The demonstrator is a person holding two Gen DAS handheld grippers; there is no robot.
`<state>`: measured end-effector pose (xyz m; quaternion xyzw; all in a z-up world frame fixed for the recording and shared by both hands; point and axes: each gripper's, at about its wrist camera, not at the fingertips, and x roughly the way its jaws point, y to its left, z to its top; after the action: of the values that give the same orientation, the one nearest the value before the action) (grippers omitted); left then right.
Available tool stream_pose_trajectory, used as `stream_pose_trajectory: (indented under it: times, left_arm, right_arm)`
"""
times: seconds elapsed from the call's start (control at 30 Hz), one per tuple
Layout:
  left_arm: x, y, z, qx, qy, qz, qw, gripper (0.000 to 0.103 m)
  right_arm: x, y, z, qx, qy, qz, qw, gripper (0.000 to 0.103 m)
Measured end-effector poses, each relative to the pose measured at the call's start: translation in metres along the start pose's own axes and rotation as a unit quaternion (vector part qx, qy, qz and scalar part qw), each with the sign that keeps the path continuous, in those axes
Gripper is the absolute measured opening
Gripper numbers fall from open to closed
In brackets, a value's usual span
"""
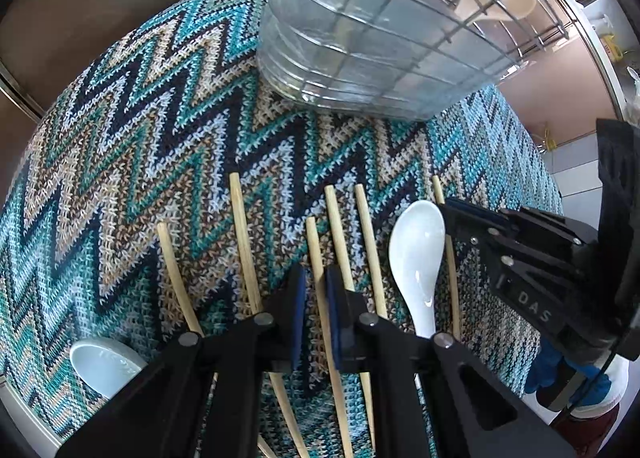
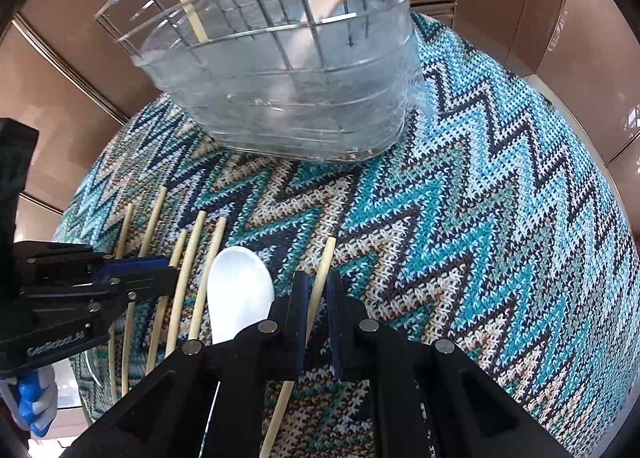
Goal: Organize utensils
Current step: 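Grasp a chopstick with the right tool while the left tool grasps another chopstick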
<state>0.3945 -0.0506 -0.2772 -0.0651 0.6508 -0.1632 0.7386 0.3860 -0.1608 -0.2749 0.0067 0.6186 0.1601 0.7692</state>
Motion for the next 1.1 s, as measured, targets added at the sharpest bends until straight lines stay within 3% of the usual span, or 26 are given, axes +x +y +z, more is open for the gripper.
stream_pose_trajectory:
  times: [0.33,0.53,0.8,1.1]
  left_arm:
    - [0.001,0.012,0.008,-0.006,0.005,0.004,1.0000,0.006]
    - [-0.009,0.010,-0.004,-0.018,-0.013,-0.009,0.9997,0.005]
    - [-0.062,0.008,-0.033,-0.014,-0.087,-0.022,0.9959,0.005]
    - [-0.132,-0.005,-0.084,-0.005,-0.198,-0.034,0.9796,0.005]
  right_arm:
    - [0.011,0.011,0.008,0.001,0.004,-0.008,1.000,0.008]
    - [-0.005,0.003,0.001,0.011,-0.017,-0.001,1.000,0.006]
    - [-0.062,0.008,-0.026,-0.004,-0.075,-0.008,0.997,0.006]
    - [-0.133,0.034,-0.072,-0.007,-0.163,-0.012,0.987,0.006]
